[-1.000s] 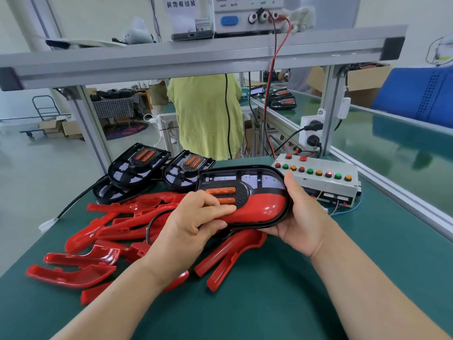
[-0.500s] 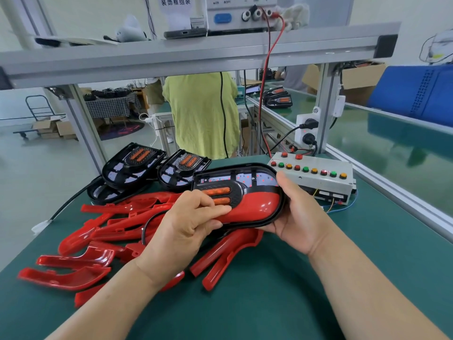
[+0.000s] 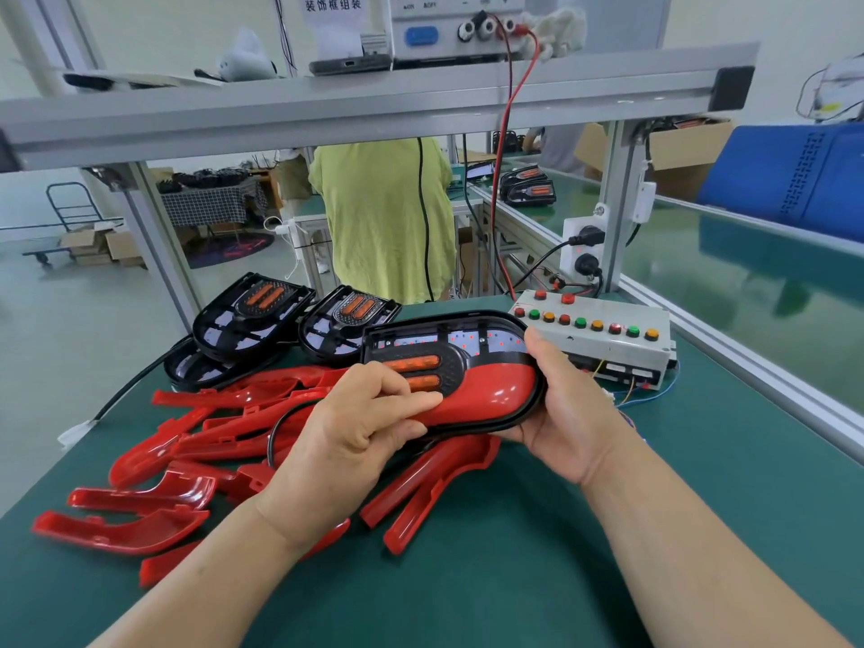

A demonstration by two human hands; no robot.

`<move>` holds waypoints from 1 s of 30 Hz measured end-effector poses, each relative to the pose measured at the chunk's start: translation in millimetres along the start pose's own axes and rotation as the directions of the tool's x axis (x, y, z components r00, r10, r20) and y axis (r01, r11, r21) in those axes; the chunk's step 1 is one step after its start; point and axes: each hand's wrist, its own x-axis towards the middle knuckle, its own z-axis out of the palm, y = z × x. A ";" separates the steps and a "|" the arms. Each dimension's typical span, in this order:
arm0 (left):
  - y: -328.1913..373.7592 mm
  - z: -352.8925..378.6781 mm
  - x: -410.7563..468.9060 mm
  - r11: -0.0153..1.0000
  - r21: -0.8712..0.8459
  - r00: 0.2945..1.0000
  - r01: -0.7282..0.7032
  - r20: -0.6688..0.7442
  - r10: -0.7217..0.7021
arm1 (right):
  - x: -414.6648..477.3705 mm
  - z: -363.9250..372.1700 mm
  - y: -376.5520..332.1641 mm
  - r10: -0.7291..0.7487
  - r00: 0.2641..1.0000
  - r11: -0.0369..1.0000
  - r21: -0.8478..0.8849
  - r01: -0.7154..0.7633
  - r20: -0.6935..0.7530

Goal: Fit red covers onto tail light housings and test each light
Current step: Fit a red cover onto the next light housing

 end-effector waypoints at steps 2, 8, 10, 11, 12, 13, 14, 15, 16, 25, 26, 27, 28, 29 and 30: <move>-1.1 0.6 -0.1 1.000 0.014 1.000 -0.011 -0.001 0.011 | 0.3 1.0 0.7 -0.009 1.000 1.000 -0.006 0.009 -0.004; -0.3 0.9 -0.8 1.000 0.007 1.000 0.021 -0.012 -0.021 | 1.4 -0.4 2.0 -0.015 1.000 1.000 0.018 0.015 0.000; 0.7 -1.2 0.6 1.000 0.010 1.000 0.011 -0.017 -0.010 | 1.6 -1.4 1.1 -0.019 1.000 1.000 0.020 0.018 0.002; 1.6 -2.6 1.1 1.000 0.018 1.000 0.003 -0.015 -0.002 | 1.7 -1.8 0.4 -0.020 1.000 1.000 0.016 0.020 0.002; 2.7 -3.7 1.4 0.999 0.032 1.000 -0.009 -0.010 0.009 | 1.9 -2.1 -0.2 -0.020 1.000 1.000 0.012 0.020 0.001; 3.8 -4.8 1.4 0.998 0.052 1.000 -0.024 -0.004 0.024 | 2.0 -2.4 -0.7 -0.019 1.000 1.000 0.008 0.019 -0.003; 4.9 -5.8 1.4 0.996 0.074 0.999 -0.042 0.003 0.041 | 2.2 -2.9 -1.1 -0.019 1.000 1.000 0.003 0.019 -0.005; 5.9 -6.9 1.4 0.994 0.092 0.998 -0.057 0.010 0.056 | 2.3 -3.2 -1.3 -0.018 1.000 1.000 -0.003 0.018 -0.007; 7.0 -7.7 1.5 0.992 0.106 0.998 -0.068 0.016 0.067 | 2.2 -3.4 -1.3 -0.019 1.000 1.000 -0.007 0.019 -0.009; 5.9 -8.4 -0.3 0.998 0.021 0.999 -0.054 0.003 0.054 | 5.9 -7.6 -1.4 -0.037 0.998 0.999 0.023 0.038 -0.054; 6.4 -6.9 -0.4 0.999 0.013 0.999 -0.049 0.008 0.049 | 6.0 -7.7 -1.1 -0.038 0.998 0.999 0.016 0.039 -0.053; 7.0 -5.3 -0.1 0.999 0.008 0.999 -0.043 0.012 0.043 | 5.8 -7.3 -0.8 -0.038 0.998 0.999 0.011 0.039 -0.050; 7.5 -4.0 0.1 0.999 0.000 0.999 -0.036 0.014 0.036 | 5.7 -6.7 -0.5 -0.038 0.998 0.999 0.010 0.039 -0.045; 7.5 -3.4 0.1 1.000 -0.018 1.000 -0.026 0.009 0.026 | 5.6 -6.5 -0.4 -0.038 0.998 0.999 0.009 0.038 -0.042; 7.0 -3.6 0.1 0.999 -0.042 1.000 -0.010 0.001 0.010 | 5.6 -6.7 -0.5 -0.038 0.998 0.999 0.009 0.038 -0.040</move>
